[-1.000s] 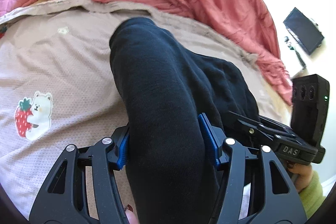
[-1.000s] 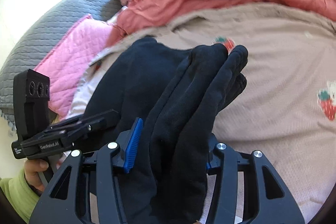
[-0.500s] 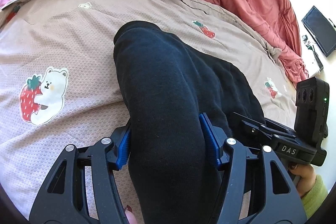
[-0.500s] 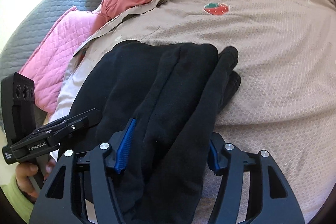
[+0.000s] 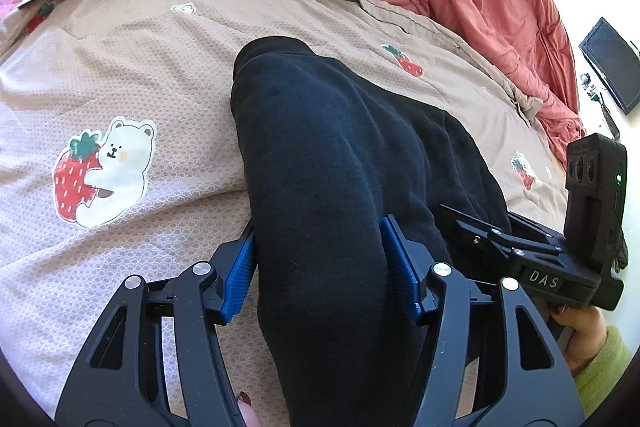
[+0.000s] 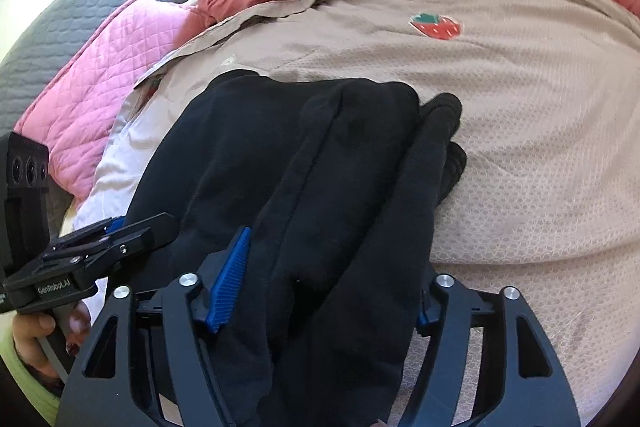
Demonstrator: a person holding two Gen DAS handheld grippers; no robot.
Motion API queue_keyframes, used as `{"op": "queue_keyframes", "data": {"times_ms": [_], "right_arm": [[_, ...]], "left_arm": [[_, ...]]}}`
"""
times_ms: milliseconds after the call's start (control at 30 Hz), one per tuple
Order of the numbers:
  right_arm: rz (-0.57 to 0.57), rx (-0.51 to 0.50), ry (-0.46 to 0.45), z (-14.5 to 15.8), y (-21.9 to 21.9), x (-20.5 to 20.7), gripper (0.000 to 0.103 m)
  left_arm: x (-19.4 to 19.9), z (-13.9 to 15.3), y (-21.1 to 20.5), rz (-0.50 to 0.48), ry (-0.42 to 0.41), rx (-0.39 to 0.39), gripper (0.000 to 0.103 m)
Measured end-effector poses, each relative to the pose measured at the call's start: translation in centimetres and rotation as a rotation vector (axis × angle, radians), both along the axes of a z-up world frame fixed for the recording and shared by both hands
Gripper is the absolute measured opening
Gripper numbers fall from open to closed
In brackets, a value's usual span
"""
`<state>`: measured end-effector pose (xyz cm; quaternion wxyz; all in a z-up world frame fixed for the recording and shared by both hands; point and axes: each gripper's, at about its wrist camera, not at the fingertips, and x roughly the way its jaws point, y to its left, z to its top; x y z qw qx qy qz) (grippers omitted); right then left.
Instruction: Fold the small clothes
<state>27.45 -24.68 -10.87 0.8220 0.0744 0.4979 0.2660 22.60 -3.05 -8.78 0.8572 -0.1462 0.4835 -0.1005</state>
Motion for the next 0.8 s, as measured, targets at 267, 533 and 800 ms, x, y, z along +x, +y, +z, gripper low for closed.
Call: {"op": "queue_keyframes", "data": {"times_ms": [267,533,800], "right_arm": [[-0.019,-0.047,-0.02,1.1,0.2,-0.6,0.078],[-0.06,-0.051,-0.086,3.5,-1.0,-1.7,0.096],[-0.088,-0.135,-0.195,6.1,-1.6,-3.8,0.098]], "left_arm": [[0.0,0.0,0.1,0.004,0.006,-0.009,0.053],[-0.2,0.7,0.4,0.008,-0.004,0.002,0.055],[-0.9,1.7,0.9,0.023,-0.025,0.012,0.058]]}}
